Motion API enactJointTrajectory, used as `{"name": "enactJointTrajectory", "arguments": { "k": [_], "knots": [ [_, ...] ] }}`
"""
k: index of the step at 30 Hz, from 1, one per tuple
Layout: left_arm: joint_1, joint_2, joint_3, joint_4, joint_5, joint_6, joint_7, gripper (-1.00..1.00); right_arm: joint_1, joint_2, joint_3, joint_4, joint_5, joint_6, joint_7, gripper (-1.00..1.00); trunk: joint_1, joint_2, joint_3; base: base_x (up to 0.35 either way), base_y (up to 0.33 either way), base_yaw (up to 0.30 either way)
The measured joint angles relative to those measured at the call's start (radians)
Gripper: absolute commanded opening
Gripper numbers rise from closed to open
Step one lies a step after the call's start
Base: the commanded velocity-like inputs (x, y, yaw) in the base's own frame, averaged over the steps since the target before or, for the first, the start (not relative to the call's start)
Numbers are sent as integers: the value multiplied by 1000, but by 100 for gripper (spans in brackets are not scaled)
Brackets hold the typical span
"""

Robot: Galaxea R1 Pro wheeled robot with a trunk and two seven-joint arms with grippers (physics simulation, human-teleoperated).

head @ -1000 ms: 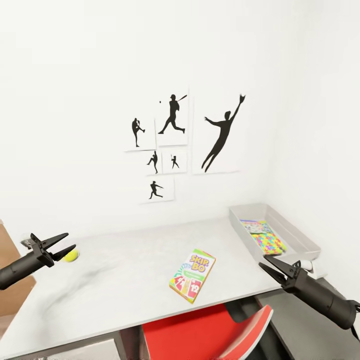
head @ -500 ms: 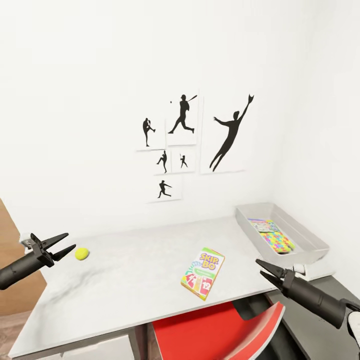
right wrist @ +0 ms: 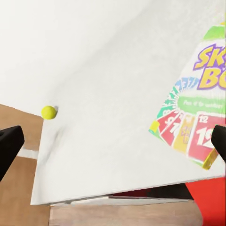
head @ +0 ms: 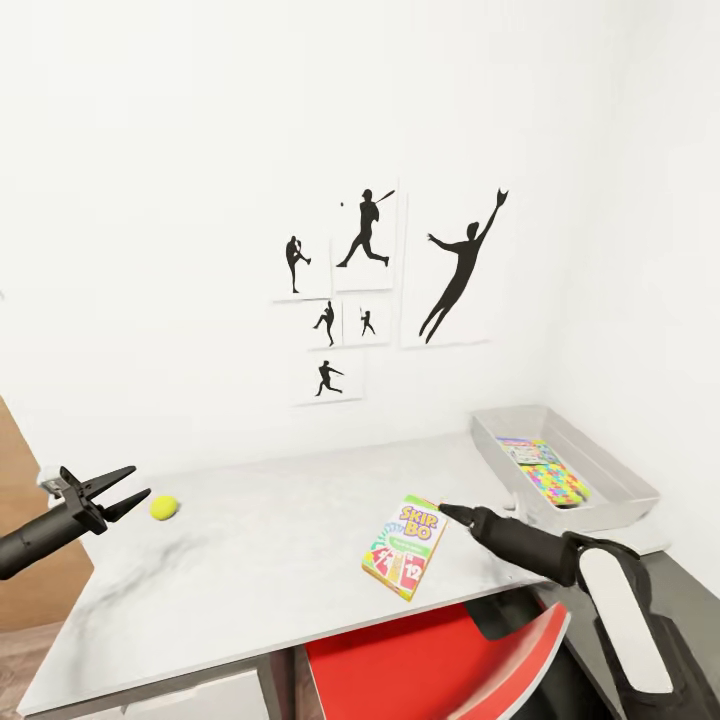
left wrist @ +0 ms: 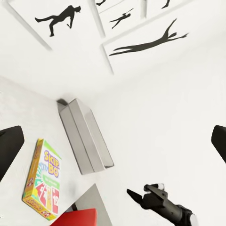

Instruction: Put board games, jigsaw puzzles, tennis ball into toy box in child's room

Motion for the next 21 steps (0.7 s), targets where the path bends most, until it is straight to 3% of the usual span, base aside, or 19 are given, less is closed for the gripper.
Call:
{"name": "enactJointTrajectory", "arguments": {
  "k": [3,6,7,9,13,17,21],
  "knots": [
    [0,6,0,0,0,0,0,100,-146,26,90,5,4,3,-175,100,0,0,0,0,0,0],
    [0,10,0,0,0,0,0,100,-264,45,136,26,2,1,-313,100,0,0,0,0,0,0],
    [1,13,0,0,0,0,0,100,-316,62,147,56,1,-1,-378,100,0,0,0,0,0,0],
    [1,22,0,0,0,0,0,100,-419,106,160,167,2,-5,-508,100,0,0,0,0,0,0],
    [0,27,0,0,1,0,0,100,-557,179,168,394,6,-10,-705,100,0,0,0,-8,5,0],
    [0,28,0,0,1,0,0,100,-672,212,165,627,5,-45,-830,100,0,0,0,-101,79,0],
    [0,30,0,0,1,0,0,100,-734,217,164,765,3,-125,-867,100,0,0,0,-58,47,0]
  ]
}}
